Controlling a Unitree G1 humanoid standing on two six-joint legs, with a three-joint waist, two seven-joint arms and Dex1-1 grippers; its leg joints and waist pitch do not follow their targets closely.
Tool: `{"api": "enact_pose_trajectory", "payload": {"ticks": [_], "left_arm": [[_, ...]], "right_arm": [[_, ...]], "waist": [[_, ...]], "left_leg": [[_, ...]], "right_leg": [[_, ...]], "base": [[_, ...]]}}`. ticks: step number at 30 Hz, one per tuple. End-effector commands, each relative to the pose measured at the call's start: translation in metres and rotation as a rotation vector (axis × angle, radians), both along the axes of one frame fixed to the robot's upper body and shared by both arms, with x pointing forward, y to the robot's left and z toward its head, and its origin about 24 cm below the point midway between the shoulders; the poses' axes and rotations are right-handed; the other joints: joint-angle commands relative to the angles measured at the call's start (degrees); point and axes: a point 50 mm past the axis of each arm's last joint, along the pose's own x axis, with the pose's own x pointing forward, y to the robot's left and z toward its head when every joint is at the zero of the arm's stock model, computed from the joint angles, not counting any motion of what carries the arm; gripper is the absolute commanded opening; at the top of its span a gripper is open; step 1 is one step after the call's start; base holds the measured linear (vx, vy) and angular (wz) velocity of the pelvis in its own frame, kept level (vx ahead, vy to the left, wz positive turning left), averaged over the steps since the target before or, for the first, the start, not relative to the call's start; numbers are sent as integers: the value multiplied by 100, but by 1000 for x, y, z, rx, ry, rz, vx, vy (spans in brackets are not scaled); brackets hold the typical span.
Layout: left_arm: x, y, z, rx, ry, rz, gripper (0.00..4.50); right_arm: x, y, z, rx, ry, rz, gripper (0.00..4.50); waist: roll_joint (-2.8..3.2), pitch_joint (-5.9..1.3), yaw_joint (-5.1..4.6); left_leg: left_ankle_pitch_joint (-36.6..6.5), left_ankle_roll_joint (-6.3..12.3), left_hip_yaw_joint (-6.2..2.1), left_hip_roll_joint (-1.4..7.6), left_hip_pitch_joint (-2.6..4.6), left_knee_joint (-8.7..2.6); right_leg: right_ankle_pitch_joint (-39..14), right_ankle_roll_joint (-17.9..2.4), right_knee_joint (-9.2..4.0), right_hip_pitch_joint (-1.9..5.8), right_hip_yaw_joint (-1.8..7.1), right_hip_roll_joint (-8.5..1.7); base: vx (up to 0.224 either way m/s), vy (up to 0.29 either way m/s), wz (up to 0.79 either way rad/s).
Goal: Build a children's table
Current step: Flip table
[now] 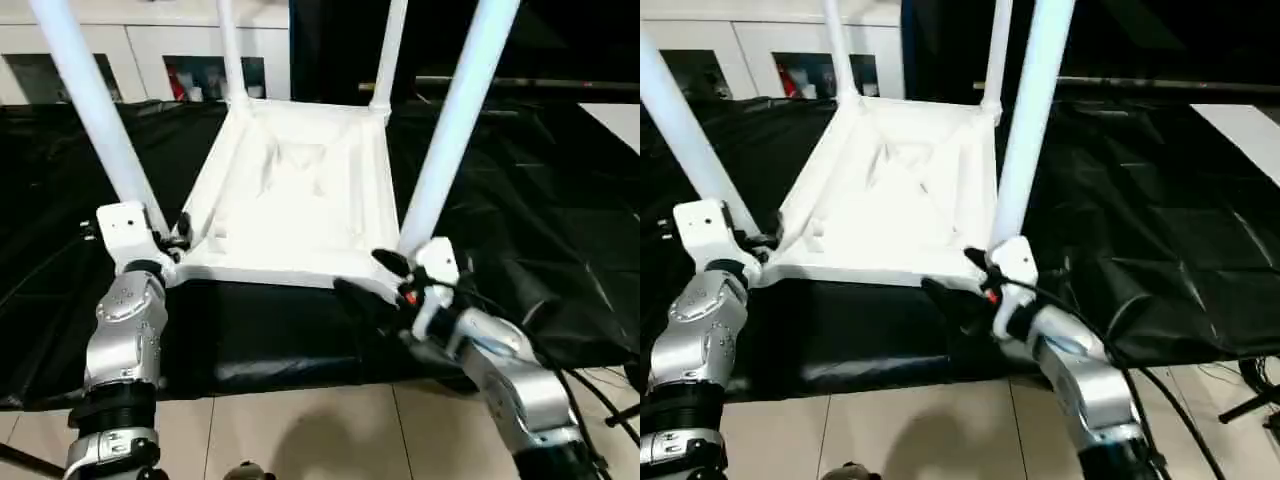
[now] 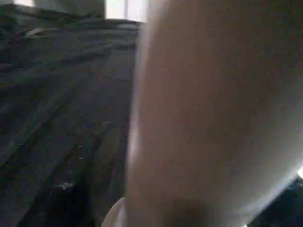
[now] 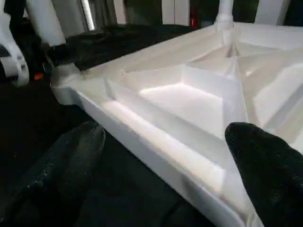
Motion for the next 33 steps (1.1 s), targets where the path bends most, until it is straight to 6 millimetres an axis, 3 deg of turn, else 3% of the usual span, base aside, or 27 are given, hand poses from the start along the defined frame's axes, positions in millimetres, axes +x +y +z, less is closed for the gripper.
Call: {"api": "enact_pose_trajectory", "payload": {"ticks": [1,2,6,8,12,17,20,23,28,33], "left_arm": [[-2,1,6,10,-37,31,335],[-5,-3,5,3,-47,50,324],[-8,-12,-2,-32,-42,46,291],[-8,-15,-4,-55,-46,50,279],[-8,-21,-4,-96,-47,49,248],[-8,-28,-4,-194,-45,77,237],[-8,-43,-7,-405,-43,140,236],[-8,-55,-9,-484,-26,152,236],[-8,-74,-11,-517,-9,119,234],[-6,-96,-3,-532,-7,61,225]], "right_arm": [[1,-2,-1,-1,4,-15,450],[1,-1,-5,12,20,-19,450],[-1,2,-10,22,40,-18,450],[-2,5,-12,26,46,-10,450],[-1,6,-13,23,47,-12,450],[0,4,-15,23,57,-38,450],[-5,5,-16,49,94,-23,450],[-5,5,-17,39,98,-25,450],[-7,3,-13,86,102,-28,450],[0,-1,-12,175,140,-103,450]], "waist": [[18,-369,24],[-31,-370,25],[-24,-348,36],[-57,-343,36],[-31,-342,51],[-42,-352,67],[-64,-343,69],[-86,-339,82],[-72,-312,126],[-51,-320,116]], "left_leg": [[-517,181,-193,436,172,-478],[-422,261,-185,434,157,-470],[-522,291,-182,442,151,-486],[-581,251,-180,449,161,-497],[-574,220,-179,450,164,-497],[-448,234,-160,439,156,-477],[-460,295,-149,442,144,-470],[-418,378,-133,424,131,-450],[-555,367,-126,445,149,-473],[-557,324,-132,441,145,-485]], "right_leg": [[1416,-1290,-359,145,265,-589],[1552,-1291,-352,147,257,-581],[1327,-1319,-370,127,253,-589],[1214,-1281,-381,127,261,-585],[1199,-1229,-378,117,262,-585],[1427,-1224,-362,119,262,-578],[1438,-1247,-369,134,266,-584],[1336,-1270,-385,141,273,-597],[725,-1220,-441,97,281,-581],[791,-1145,-433,78,288,-585]], "base": [[0,0,0],[0,0,0],[0,0,0],[0,0,0],[0,0,0],[0,0,0],[0,0,0],[0,0,0],[0,0,0],[0,0,0]]}}
